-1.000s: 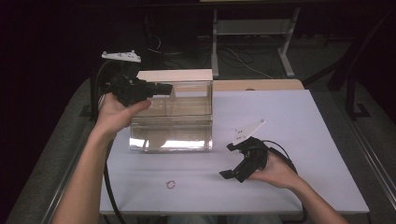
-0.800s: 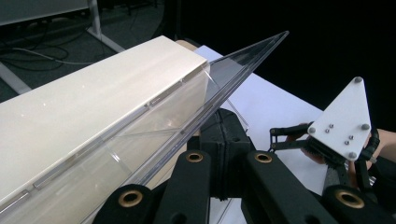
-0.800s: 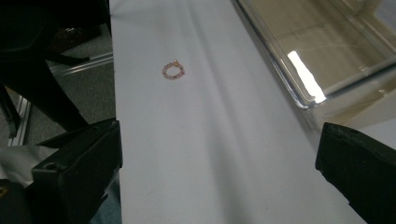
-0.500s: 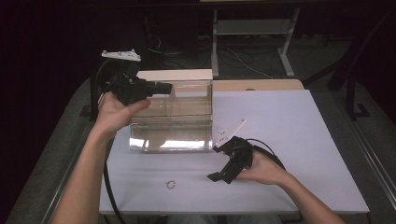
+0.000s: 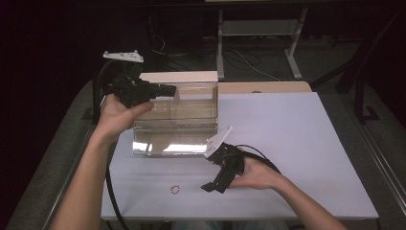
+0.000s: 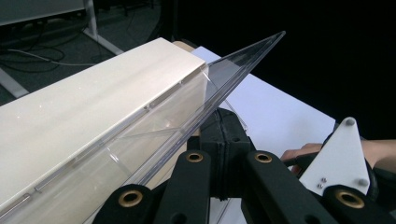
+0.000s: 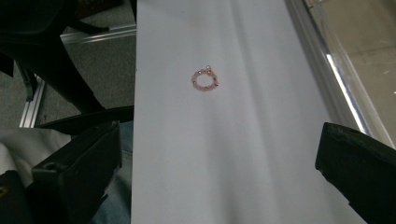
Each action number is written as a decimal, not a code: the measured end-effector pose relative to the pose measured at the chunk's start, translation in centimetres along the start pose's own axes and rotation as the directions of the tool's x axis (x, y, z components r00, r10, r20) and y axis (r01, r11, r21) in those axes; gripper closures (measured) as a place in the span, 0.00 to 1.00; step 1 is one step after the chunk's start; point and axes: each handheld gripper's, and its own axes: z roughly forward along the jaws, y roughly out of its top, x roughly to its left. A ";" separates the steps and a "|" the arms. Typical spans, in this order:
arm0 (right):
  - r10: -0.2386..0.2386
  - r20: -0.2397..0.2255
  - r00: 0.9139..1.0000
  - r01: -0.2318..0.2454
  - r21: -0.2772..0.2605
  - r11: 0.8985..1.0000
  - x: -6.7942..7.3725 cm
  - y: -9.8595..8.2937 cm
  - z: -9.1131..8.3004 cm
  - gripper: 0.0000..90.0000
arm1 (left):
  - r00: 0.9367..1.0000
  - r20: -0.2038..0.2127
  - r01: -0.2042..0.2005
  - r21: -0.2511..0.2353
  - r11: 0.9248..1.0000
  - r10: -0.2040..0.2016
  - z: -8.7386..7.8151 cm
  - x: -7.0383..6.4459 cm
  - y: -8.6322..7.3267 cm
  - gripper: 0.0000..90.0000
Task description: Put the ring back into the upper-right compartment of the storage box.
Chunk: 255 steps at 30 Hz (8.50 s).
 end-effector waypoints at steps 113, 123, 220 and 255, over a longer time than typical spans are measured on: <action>-0.050 -0.167 0.985 0.081 0.188 0.979 0.9 4.2 10.7 0.98 | 1.000 0.015 -0.020 -0.017 1.000 0.020 0.6 0.1 0.6 0.99; 0.018 -0.222 0.975 0.018 0.158 0.987 0.4 4.5 8.9 0.98 | 1.000 0.010 -0.019 -0.017 1.000 0.019 0.6 0.0 0.6 0.99; 0.036 0.020 0.999 -0.033 -0.113 0.993 -5.9 10.1 -13.1 0.98 | 1.000 0.009 -0.023 -0.007 1.000 0.023 0.9 0.0 1.0 0.99; 0.104 0.162 0.981 -0.085 -0.120 0.989 -8.6 9.1 -12.8 0.84 | 1.000 0.006 -0.021 0.000 1.000 0.022 0.7 0.0 1.0 0.99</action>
